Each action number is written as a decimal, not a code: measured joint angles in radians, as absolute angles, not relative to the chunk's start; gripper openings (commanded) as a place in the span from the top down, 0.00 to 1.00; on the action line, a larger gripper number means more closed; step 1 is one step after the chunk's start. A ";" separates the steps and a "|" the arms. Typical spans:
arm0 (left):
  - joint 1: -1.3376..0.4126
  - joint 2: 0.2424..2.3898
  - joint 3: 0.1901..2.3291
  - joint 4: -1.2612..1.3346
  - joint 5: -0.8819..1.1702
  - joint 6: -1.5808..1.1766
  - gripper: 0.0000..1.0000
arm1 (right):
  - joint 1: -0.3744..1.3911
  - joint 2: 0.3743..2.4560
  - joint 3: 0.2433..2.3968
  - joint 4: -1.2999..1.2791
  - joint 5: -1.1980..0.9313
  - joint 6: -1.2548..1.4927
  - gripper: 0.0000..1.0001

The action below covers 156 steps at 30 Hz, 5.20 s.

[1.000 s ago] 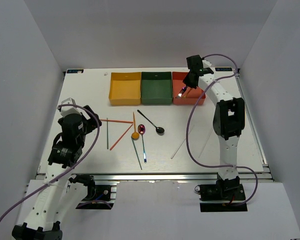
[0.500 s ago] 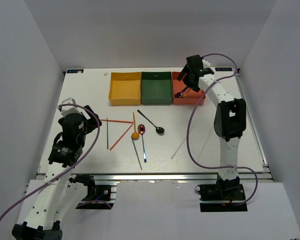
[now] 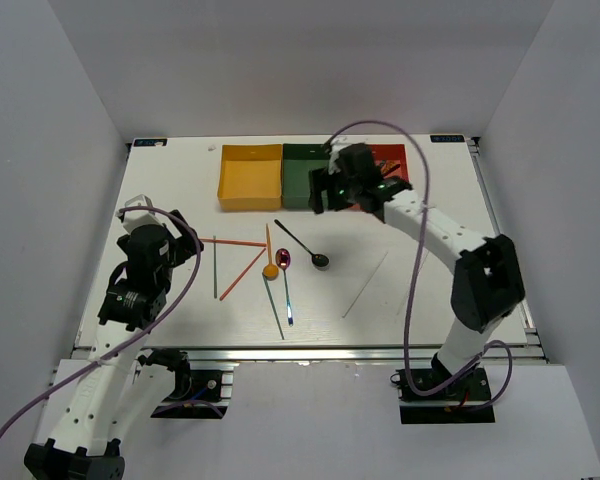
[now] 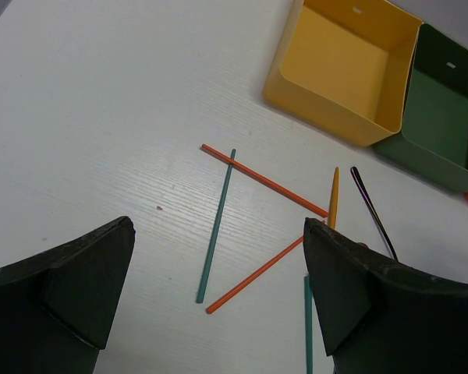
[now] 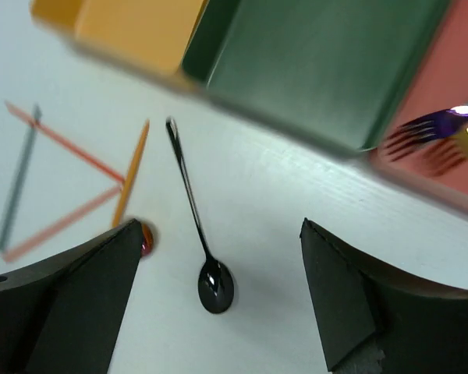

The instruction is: Sort the eating utensils into containers

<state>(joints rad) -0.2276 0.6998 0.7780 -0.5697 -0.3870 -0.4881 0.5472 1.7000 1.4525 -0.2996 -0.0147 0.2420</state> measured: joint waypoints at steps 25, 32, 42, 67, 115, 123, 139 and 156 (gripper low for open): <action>-0.228 0.713 0.778 -0.575 -0.393 -0.490 0.02 | 0.762 2.133 1.567 -0.385 0.015 -0.060 0.90; -0.228 0.713 0.778 -0.575 -0.392 -0.490 0.02 | 0.762 2.115 1.547 -0.395 0.009 -0.035 1.00; -0.228 0.713 0.778 -0.575 -0.392 -0.490 0.02 | 0.705 1.847 1.528 -0.419 -0.172 0.050 1.00; -0.228 0.713 0.778 -0.575 -0.381 -0.487 0.02 | 0.475 2.337 2.145 -0.443 -0.196 -0.169 0.95; -0.228 0.695 0.778 -0.569 -0.358 -0.487 0.02 | 1.090 1.941 1.328 -0.439 0.409 0.708 0.56; -0.228 0.678 0.778 -0.568 -0.358 -0.487 0.02 | 1.095 1.993 1.358 -0.439 0.415 0.723 0.71; -0.228 0.669 0.778 -0.568 -0.358 -0.487 0.02 | 1.085 1.999 1.370 -0.443 0.444 0.722 1.00; -0.228 0.669 0.778 -0.569 -0.358 -0.487 0.02 | 0.738 1.919 1.678 -0.337 0.252 0.043 1.00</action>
<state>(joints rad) -0.2276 0.6685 0.7780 -0.5686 -0.3584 -0.4866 0.7380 1.9194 1.6775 -0.3370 0.2516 0.0425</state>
